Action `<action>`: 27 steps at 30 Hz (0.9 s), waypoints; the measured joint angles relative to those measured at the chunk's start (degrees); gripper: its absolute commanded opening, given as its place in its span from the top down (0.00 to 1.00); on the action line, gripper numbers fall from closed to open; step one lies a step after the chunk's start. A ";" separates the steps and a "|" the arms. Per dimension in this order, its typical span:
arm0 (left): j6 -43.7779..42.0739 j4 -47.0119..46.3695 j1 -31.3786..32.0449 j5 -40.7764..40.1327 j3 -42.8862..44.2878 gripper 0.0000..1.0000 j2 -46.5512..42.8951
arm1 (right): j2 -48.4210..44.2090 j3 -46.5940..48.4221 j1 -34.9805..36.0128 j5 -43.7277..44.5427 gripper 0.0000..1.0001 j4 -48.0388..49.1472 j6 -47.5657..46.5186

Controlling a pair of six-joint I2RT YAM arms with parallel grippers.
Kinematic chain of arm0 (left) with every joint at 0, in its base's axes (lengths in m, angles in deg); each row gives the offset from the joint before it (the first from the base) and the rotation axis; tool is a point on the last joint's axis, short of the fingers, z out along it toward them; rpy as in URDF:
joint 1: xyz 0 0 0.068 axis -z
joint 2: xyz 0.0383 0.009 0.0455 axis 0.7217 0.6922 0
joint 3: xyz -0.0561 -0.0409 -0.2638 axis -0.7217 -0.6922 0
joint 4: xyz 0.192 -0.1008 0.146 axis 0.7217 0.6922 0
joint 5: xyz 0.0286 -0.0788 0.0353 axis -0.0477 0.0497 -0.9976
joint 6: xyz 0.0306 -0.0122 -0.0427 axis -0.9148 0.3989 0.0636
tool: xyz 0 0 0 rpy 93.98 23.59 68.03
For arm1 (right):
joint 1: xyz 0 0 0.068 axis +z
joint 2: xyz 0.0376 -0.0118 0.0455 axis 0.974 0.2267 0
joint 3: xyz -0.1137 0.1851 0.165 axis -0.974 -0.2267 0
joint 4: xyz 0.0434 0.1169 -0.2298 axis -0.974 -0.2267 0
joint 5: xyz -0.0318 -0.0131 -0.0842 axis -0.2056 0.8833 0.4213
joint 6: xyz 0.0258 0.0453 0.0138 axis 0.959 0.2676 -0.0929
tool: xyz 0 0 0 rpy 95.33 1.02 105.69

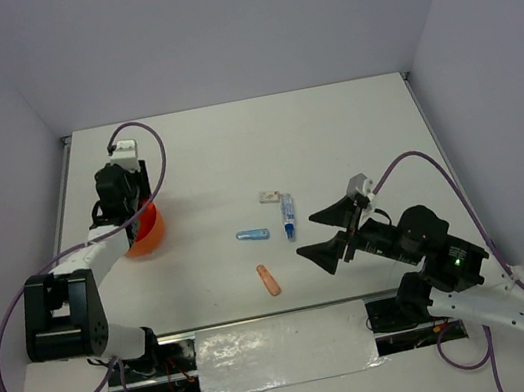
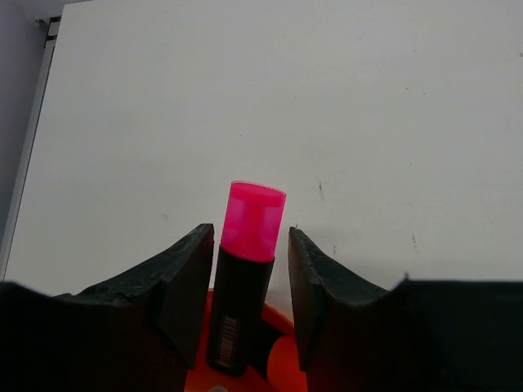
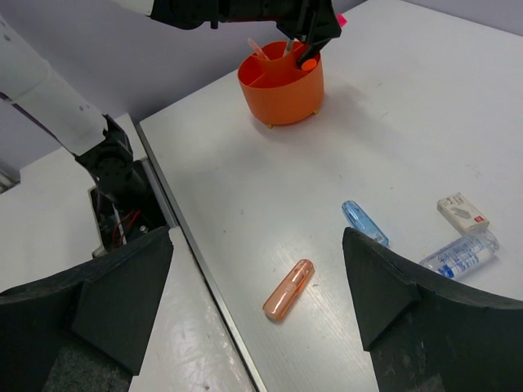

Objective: Sort the stationery into containers
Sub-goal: Place the pen in the storage box.

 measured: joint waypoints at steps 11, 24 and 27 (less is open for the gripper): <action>-0.02 0.09 0.02 0.02 0.63 0.44 1.25 | 0.15 0.00 0.00 0.00 0.08 0.00 0.00; -0.15 0.81 0.02 1.53 3.08 0.64 4.33 | 1.46 0.00 0.00 0.00 0.08 0.02 0.00; -0.17 0.83 0.02 1.55 3.17 0.74 4.31 | 1.62 0.00 -0.02 0.00 0.08 0.02 0.00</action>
